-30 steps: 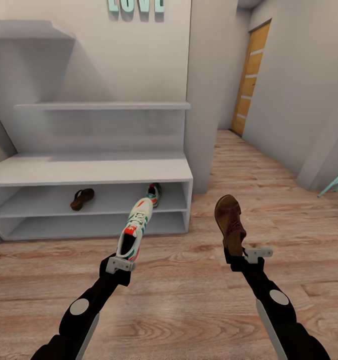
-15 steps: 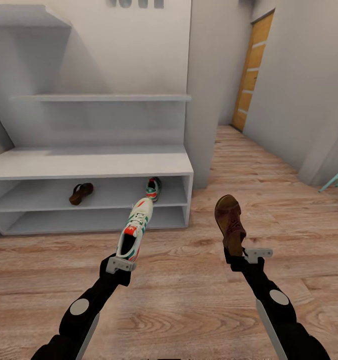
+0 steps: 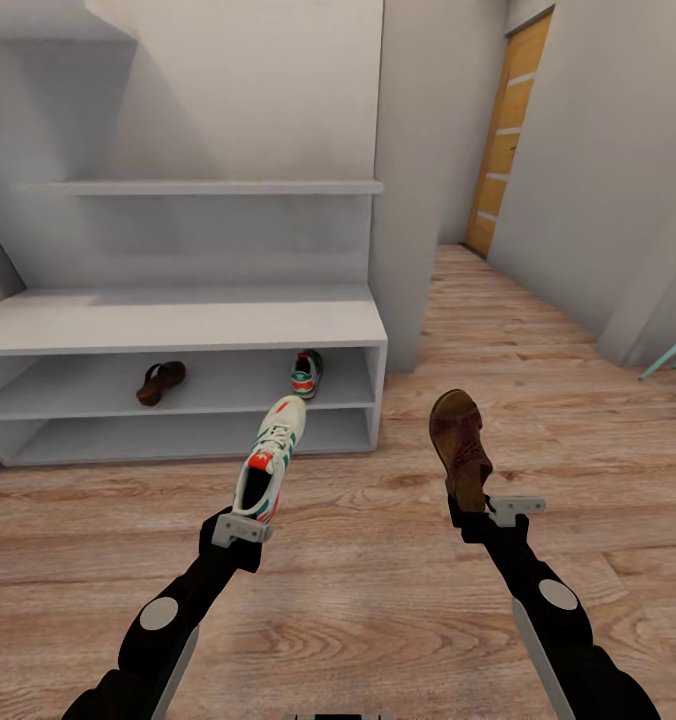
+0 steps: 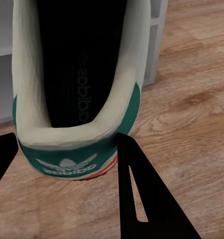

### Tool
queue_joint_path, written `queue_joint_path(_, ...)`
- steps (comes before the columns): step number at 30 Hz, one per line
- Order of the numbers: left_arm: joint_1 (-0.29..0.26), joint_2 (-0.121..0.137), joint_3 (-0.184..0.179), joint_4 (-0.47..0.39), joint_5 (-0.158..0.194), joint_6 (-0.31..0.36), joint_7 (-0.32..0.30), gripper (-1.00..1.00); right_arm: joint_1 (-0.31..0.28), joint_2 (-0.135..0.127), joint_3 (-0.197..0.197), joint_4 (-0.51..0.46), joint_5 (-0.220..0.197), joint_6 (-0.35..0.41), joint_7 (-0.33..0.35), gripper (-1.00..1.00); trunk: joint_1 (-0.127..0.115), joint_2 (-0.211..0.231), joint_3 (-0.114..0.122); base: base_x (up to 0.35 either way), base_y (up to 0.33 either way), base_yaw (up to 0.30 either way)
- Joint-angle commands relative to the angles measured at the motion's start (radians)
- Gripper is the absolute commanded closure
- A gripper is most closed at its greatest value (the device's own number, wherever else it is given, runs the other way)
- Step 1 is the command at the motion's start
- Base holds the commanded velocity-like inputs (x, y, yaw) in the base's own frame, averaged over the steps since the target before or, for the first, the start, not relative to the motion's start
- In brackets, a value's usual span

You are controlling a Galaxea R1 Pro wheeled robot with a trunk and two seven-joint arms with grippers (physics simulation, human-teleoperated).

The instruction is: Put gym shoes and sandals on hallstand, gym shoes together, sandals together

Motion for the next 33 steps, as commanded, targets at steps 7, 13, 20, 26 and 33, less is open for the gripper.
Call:
queue_joint_path(7,0.000,0.000,0.028,-0.002,-0.007,0.005,-0.003,1.00,0.000,-0.001,0.001,-0.005,-0.009,0.005,-0.003,1.00,0.000,0.000,-0.001,0.000,-0.014,0.000)
queue_joint_path(13,0.000,-0.001,0.064,0.000,-0.005,0.005,-0.003,1.00,0.000,-0.003,-0.005,-0.012,-0.009,0.022,-0.002,1.00,0.000,0.000,-0.001,0.020,-0.095,0.000)
queue_joint_path(20,0.000,-0.014,0.066,0.002,-0.002,0.005,-0.002,1.00,0.000,-0.002,-0.007,-0.015,-0.009,0.043,-0.003,1.00,0.000,0.000,-0.001,0.103,-0.244,0.000)
queue_joint_path(26,0.000,-0.030,0.066,0.004,-0.002,0.005,-0.003,1.00,0.000,-0.002,-0.001,-0.015,-0.008,0.056,-0.002,1.00,0.000,0.000,-0.001,0.015,-0.298,0.000)
queue_joint_path(33,0.000,-0.032,0.065,0.005,-0.002,0.005,-0.004,1.00,0.000,-0.002,0.000,-0.017,-0.007,0.057,-0.002,1.00,0.000,0.000,-0.001,0.001,-0.309,0.000)
